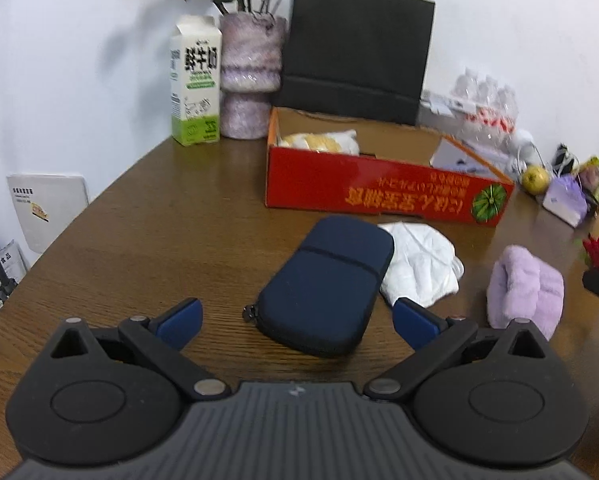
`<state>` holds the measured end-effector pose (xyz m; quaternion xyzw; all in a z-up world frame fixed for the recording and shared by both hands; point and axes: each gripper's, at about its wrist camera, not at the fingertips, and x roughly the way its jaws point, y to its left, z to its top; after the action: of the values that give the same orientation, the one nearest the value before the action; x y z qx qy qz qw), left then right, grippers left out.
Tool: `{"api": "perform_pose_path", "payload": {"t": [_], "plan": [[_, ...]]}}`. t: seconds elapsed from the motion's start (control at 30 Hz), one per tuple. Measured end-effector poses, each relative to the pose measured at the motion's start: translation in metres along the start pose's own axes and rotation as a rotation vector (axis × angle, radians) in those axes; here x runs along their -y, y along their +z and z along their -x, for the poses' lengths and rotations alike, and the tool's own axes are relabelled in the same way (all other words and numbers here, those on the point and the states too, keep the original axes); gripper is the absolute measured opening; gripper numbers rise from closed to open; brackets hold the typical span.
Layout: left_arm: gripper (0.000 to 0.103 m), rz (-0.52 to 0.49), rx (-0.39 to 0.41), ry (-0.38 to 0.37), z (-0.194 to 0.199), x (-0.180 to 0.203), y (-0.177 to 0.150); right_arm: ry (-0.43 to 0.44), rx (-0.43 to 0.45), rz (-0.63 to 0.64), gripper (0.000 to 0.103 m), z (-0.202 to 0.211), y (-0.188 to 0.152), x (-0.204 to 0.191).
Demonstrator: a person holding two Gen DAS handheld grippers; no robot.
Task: Organize objects
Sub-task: 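Grasp the red rose with the right tool while the left tool grasps the navy case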
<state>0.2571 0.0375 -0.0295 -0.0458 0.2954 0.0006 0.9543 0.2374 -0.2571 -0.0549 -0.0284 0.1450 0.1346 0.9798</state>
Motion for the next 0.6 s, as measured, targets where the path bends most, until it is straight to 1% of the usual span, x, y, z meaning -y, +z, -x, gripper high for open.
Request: {"api": "perform_pose_path", "payload": {"t": [0.13,0.2,0.23,0.33,0.4,0.5,0.57,0.6], "plan": [[0.103,-0.078,-0.044,-0.031,-0.010,0.001,0.007,-0.003,-0.004,-0.010,0.038,-0.001,-0.001,0.002],[0.103,-0.115,-0.081,-0.053,-0.022,0.002,0.011,-0.003,-0.008,-0.013,0.038,-0.002,-0.001,0.003],[0.103,-0.127,-0.112,-0.059,-0.031,0.002,0.013,-0.005,-0.008,-0.014,0.038,-0.002,-0.001,0.003],[0.103,-0.116,-0.178,-0.070,-0.054,-0.001,0.019,-0.009,-0.007,-0.014,0.038,-0.002,-0.001,0.003],[0.103,-0.103,-0.187,-0.078,-0.065,0.000,0.023,-0.011,-0.011,-0.014,0.038,-0.003,-0.001,0.003],[0.103,-0.100,-0.164,-0.072,-0.073,0.002,0.024,-0.015,-0.018,-0.013,0.038,-0.004,-0.001,0.003],[0.097,-0.099,-0.140,-0.073,-0.073,0.004,0.021,-0.017,-0.021,-0.014,0.038,-0.005,0.000,0.003],[0.081,-0.098,-0.124,-0.081,-0.070,0.005,0.021,-0.018,-0.022,-0.014,0.038,-0.005,0.000,0.003]]}}
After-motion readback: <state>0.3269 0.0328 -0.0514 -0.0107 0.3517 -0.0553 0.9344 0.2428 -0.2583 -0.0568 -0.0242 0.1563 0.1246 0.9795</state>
